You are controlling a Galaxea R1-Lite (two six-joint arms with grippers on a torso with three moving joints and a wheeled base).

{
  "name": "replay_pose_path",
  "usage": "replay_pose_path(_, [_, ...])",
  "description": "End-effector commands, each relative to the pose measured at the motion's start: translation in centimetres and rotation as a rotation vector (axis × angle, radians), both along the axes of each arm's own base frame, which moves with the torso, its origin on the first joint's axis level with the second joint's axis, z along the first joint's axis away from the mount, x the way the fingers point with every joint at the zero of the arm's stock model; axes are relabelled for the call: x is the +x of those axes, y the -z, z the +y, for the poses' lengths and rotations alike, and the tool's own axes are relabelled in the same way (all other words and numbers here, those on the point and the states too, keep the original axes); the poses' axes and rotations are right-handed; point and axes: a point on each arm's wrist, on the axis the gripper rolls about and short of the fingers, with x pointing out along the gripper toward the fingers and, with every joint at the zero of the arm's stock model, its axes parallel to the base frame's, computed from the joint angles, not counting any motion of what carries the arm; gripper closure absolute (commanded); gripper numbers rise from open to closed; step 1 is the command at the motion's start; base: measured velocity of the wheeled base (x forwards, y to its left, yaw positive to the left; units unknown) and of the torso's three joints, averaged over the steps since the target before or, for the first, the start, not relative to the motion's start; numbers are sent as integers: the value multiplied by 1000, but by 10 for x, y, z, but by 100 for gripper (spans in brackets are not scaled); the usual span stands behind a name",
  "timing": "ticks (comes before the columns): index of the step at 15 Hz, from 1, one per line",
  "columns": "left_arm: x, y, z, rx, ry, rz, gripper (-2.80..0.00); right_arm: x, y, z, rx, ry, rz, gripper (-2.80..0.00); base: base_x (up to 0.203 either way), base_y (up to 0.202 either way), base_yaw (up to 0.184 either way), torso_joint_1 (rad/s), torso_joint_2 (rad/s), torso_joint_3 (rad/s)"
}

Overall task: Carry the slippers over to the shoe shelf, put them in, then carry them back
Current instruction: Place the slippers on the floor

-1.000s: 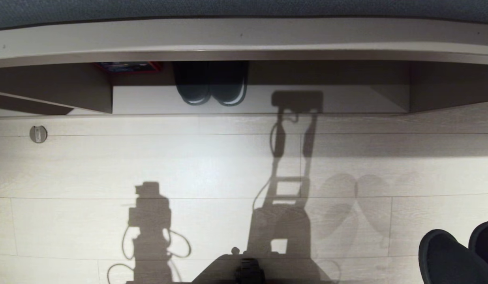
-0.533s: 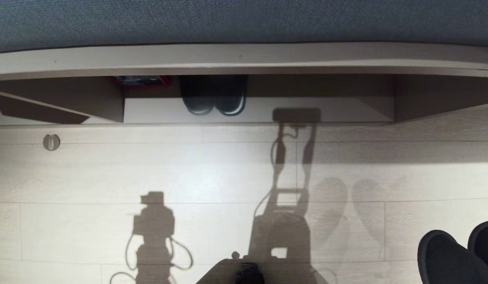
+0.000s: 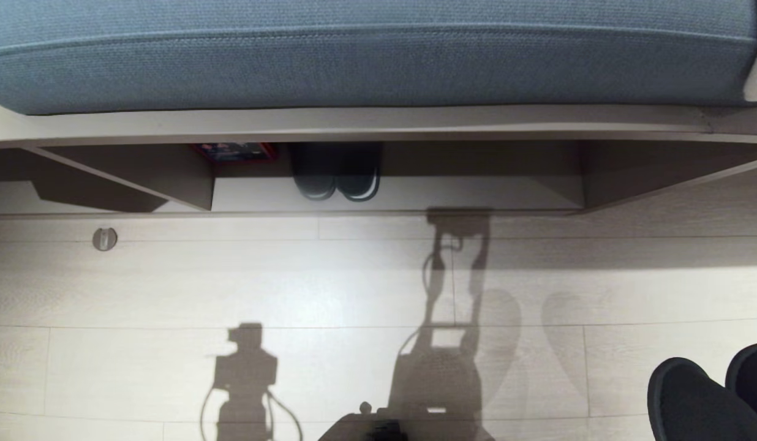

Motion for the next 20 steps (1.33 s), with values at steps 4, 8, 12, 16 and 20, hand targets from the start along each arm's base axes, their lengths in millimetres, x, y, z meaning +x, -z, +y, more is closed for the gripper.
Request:
replay_pose_path(4, [0,0,0,0,0,0,0,0,0,0,-11,-6,4,0,0,0,0,-1,3,201])
replay_pose_path(8, [0,0,0,0,-1,1,0,0,0,0,-10,-6,4,0,0,0,0,0,3,204])
replay_pose_path(12, [0,0,0,0,-1,0,0,0,0,0,-11,-6,4,0,0,0,0,3,4,201])
replay_pose_path(16, [0,0,0,0,0,1,0,0,0,0,-13,-6,4,0,0,0,0,2,3,202])
replay_pose_path(20, [0,0,0,0,0,0,0,0,0,0,-13,-6,3,0,0,0,0,3,2,199])
